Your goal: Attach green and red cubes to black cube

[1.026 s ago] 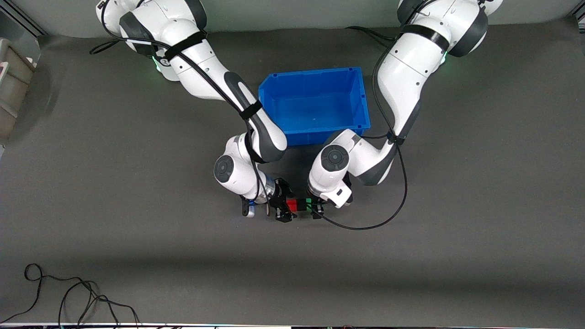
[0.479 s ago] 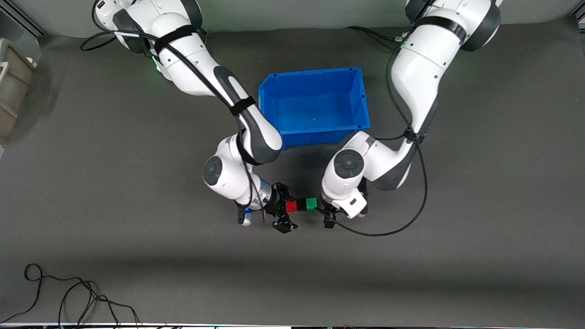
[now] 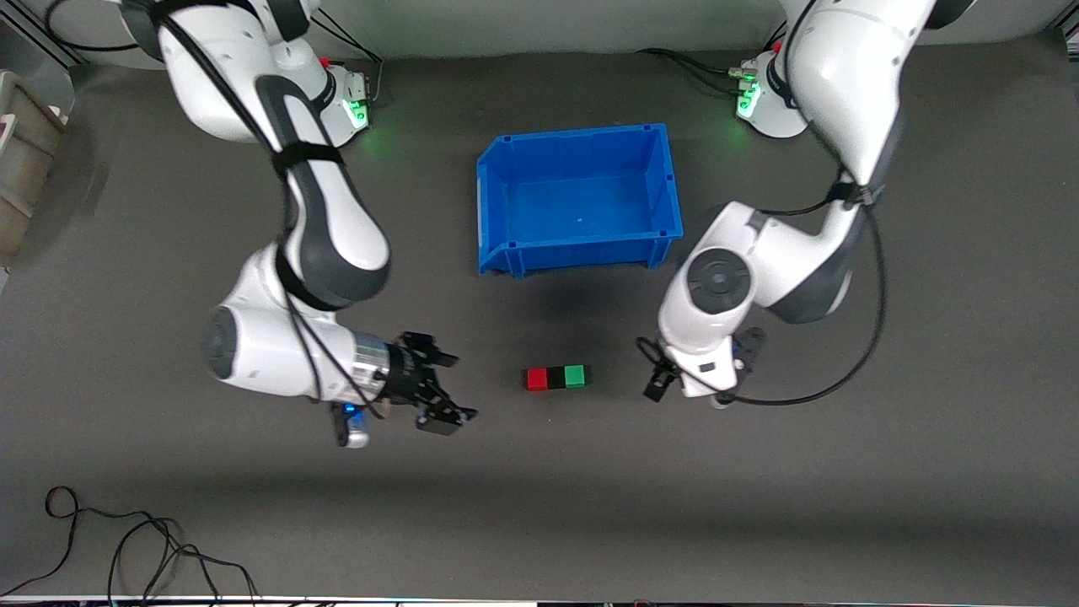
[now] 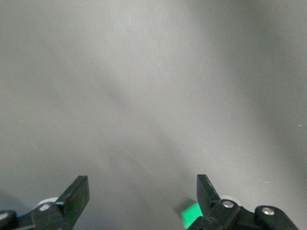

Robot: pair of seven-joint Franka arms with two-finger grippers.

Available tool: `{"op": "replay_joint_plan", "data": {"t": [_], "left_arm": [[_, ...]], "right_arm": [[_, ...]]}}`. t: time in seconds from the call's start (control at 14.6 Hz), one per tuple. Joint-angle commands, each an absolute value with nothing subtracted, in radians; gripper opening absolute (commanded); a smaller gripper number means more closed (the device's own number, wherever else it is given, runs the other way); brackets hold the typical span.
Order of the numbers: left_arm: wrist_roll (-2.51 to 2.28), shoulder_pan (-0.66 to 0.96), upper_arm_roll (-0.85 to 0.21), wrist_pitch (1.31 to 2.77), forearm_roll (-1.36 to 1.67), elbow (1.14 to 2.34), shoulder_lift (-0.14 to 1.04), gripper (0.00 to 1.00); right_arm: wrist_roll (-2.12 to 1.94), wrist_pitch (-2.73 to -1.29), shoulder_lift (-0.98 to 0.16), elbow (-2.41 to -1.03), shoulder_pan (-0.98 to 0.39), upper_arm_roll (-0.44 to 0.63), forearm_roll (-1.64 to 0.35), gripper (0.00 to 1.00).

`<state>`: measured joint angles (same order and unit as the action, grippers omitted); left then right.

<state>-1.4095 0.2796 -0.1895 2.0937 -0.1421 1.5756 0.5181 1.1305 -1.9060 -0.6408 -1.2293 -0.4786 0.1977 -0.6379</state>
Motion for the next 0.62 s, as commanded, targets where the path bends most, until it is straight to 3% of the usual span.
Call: {"op": "replay_joint_plan", "data": {"t": [0.0,0.27,0.48,0.55], "left_arm": [[-1.131,0.187,-0.198,2.088,-0.098,1.730,0.382,1.00],[-0.658,0.042,-0.198,1.855,-0.089,1.744,0.292,1.00],[-0.433,-0.046,-0.198,1.803,-0.084,1.819,0.172,1.00],[-0.414,-0.061,-0.196,1.784,-0.080,1.792,0.166,1.00]], "right_arm": [[0.909,-1.765,-0.525,-1.270,-0.470,0.215,-0.507,1.00],[0.524,-1.512,-0.384,-1.272,-0.466,0.264,-0.289,1.00],[0.323,-1.378,-0.278,-1.281,-0.469,0.383,-0.272,1.00],[0.231,-1.370,-0.259,-1.290,-0.471,0.418,-0.253,1.00]]}}
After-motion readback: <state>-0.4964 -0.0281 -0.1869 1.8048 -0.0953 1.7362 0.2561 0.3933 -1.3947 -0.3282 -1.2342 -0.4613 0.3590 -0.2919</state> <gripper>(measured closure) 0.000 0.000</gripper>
